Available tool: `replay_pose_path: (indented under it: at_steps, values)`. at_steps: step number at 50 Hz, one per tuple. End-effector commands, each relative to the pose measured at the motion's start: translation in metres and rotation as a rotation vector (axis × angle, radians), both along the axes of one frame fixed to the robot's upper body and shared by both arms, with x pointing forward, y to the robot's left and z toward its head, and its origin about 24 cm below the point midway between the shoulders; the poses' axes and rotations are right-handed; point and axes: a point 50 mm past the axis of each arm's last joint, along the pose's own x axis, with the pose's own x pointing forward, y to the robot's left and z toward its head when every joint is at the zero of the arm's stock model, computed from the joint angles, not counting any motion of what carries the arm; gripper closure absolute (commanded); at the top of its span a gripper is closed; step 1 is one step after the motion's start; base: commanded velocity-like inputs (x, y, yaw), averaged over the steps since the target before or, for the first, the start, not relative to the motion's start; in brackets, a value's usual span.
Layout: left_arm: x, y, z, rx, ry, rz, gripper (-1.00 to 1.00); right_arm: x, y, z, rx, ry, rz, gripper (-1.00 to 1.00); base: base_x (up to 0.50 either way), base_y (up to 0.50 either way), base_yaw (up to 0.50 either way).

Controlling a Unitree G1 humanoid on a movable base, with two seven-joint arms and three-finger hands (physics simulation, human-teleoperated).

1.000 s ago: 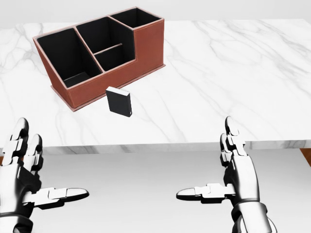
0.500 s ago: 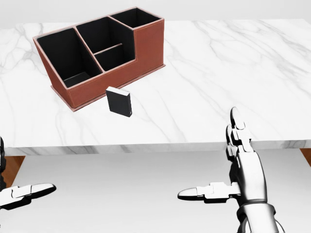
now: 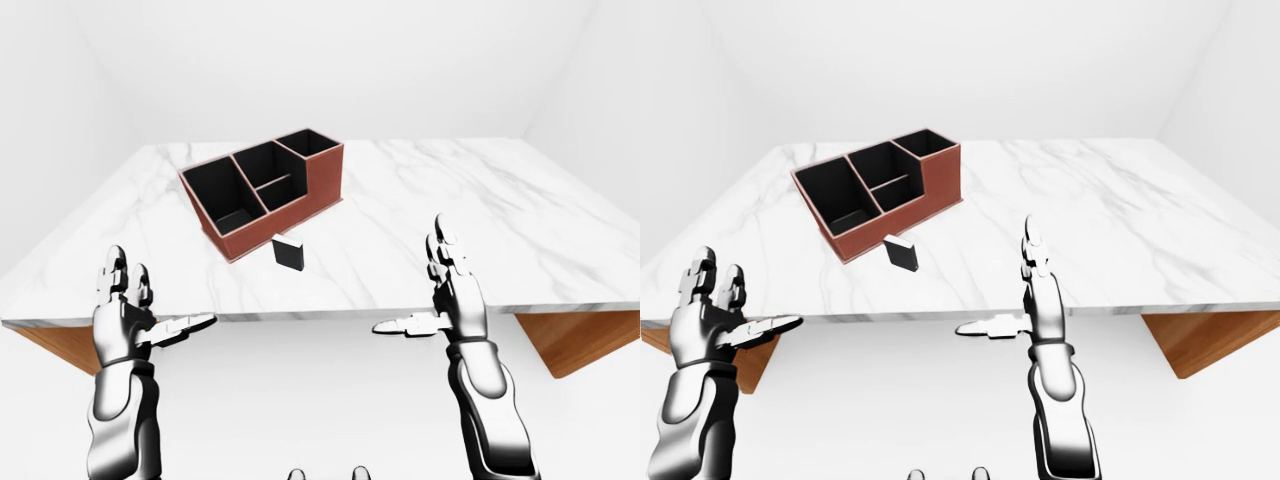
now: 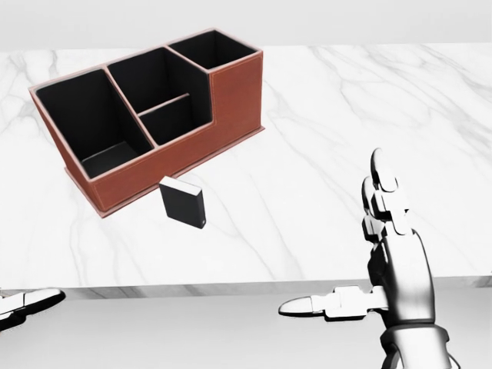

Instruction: Pick up the book and place it in the left compartment of the caddy.

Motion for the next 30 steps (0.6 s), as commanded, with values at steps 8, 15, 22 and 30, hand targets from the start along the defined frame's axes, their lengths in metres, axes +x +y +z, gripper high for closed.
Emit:
replay_pose_path:
  at_steps: [8,15,22,30]
  values:
    - [-0.0019,0.0032,0.0035,0.004,-0.004,0.014,-1.0,-0.0038,0.0016,0.0043,-0.043,-0.016,0.009,-1.0,0.4,0.38,0.0]
    - [-0.0045,0.0023,0.0043,0.006,-0.006,0.014,-1.0,-0.0051,-0.0003,0.0009,-0.035,-0.001,0.0,-1.0,0.24,0.5,0.0]
    - [-0.0071,0.0032,0.0029,0.006,-0.005,0.018,-1.0,-0.0078,-0.0007,0.0013,-0.032,-0.003,-0.004,-1.0,0.2,0.5,0.0]
    - [-0.0071,0.0025,0.0017,0.006,-0.004,0.018,-1.0,-0.0109,-0.0033,-0.0039,-0.002,0.02,-0.011,-1.0,0.23,0.46,0.0]
